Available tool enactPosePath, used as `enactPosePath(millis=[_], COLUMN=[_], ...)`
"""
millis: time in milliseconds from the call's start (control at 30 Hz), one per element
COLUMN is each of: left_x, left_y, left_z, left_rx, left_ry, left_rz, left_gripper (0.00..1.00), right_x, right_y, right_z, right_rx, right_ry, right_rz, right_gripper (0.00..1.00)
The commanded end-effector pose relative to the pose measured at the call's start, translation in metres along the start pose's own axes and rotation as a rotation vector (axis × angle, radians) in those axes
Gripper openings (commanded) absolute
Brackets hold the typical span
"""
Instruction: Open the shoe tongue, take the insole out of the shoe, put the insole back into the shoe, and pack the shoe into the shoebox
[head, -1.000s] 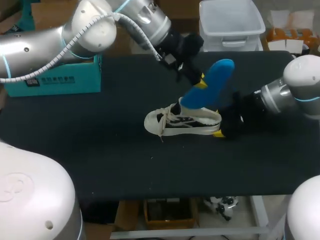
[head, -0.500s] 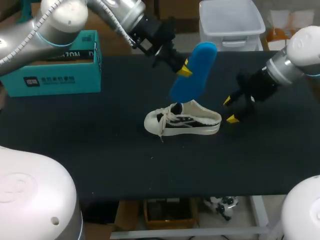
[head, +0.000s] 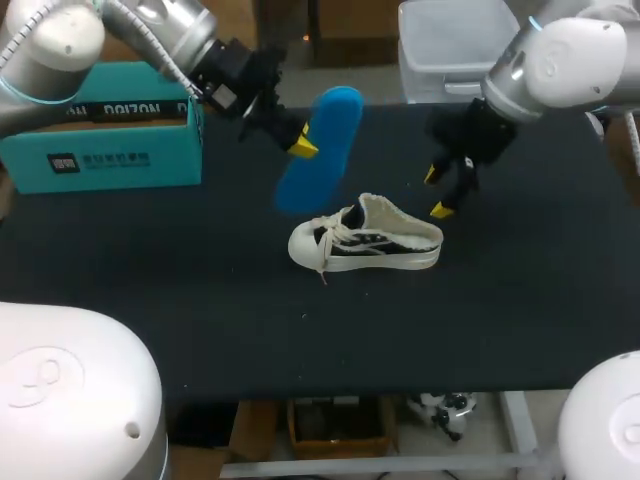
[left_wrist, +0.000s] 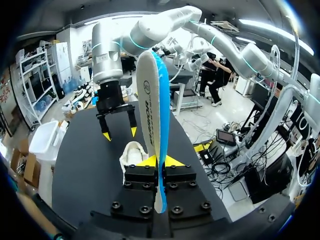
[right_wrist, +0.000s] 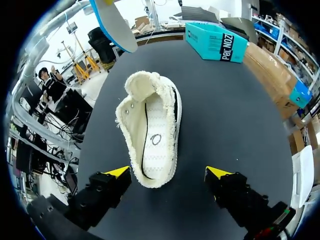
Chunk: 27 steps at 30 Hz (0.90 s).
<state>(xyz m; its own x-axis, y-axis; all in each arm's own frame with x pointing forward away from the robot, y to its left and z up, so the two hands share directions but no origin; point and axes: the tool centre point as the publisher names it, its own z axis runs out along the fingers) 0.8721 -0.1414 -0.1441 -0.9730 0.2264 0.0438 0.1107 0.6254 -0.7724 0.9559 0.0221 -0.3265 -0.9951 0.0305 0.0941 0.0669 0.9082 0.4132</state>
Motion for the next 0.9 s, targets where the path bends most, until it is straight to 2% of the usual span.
enactPosePath(millis=[33, 200, 433, 900], left_x=[0.012, 0.019, 0.025, 0.029], left_y=[0.025, 0.048, 0.073, 0.099], left_z=[-0.022, -0.036, -0.046, -0.052], left_rx=[0.031, 0.031, 0.017, 0.01], left_ry=[-0.017, -0.033, -0.058, -0.069], left_rz=[-0.018, -0.054, -0.097, -0.136], left_gripper=[0.0, 0.0, 0.0, 0.0], right_x=[-0.004, -0.008, -0.006, 0.003], right_y=[0.019, 0.035, 0.049, 0.062], right_z=[0.003, 0.01, 0.024, 0.044], right_rx=[0.257, 0.335, 0.396, 0.424], right_ry=[0.003, 0.005, -0.009, -0.039], right_rz=[-0.004, -0.015, -0.023, -0.007], right_gripper=[1.0, 1.0, 1.0, 1.0])
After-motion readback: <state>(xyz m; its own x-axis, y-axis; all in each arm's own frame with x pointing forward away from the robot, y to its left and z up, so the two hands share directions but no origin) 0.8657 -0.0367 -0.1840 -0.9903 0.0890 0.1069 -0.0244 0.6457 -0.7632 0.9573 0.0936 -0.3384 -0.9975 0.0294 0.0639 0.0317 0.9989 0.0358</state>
